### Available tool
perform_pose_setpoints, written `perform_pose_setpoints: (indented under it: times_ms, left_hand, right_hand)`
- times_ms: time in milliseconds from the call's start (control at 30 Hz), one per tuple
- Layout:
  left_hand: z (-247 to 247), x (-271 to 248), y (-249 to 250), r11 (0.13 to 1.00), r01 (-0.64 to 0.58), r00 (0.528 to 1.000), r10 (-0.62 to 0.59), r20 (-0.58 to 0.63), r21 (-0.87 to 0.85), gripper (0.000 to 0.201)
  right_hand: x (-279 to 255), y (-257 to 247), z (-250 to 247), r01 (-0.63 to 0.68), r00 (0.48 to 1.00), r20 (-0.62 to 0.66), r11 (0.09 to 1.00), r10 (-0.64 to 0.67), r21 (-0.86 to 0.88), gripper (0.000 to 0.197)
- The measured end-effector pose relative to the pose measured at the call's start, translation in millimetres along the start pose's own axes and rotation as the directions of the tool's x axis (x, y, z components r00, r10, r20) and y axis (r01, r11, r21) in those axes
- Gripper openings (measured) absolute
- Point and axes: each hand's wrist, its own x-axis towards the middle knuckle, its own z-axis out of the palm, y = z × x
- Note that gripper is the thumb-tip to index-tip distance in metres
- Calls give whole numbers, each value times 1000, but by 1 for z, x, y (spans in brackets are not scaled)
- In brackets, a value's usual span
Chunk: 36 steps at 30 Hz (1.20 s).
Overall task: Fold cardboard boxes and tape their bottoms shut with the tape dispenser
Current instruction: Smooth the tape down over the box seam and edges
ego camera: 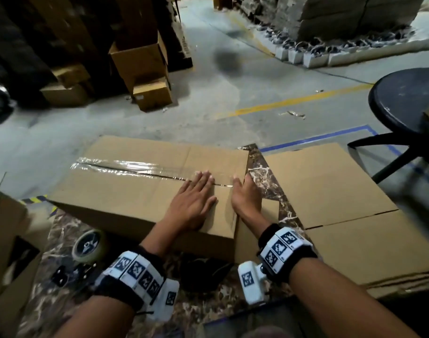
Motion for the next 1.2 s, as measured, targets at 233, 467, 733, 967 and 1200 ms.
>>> perform_pose_setpoints:
  times_ms: [233, 467, 733, 967, 1200]
  left_hand:
    - [1, -4, 6, 998, 57, 998, -58, -26, -33, 92]
    - [1, -2, 17, 984, 174, 985, -175, -6, -36, 91]
    - [2, 3, 24, 967, 247, 969, -246, 12, -63, 81]
    - [0, 7, 34, 925, 356, 934, -355, 38, -130, 81]
    - [-2, -10, -7, 997, 69, 997, -68, 27, -35, 74]
  right_hand:
    - [17, -6, -13, 86, 995, 76, 960, -68, -266, 45]
    - [11, -6, 5, 62, 981, 186, 994, -45, -87, 117]
    - [27, 11, -2, 121, 978, 179, 989, -104, -88, 73]
    - [9, -5, 2, 412, 910, 230, 810, -344, -418, 74]
    - [16, -4, -5, 532, 844, 444, 578, -302, -618, 81]
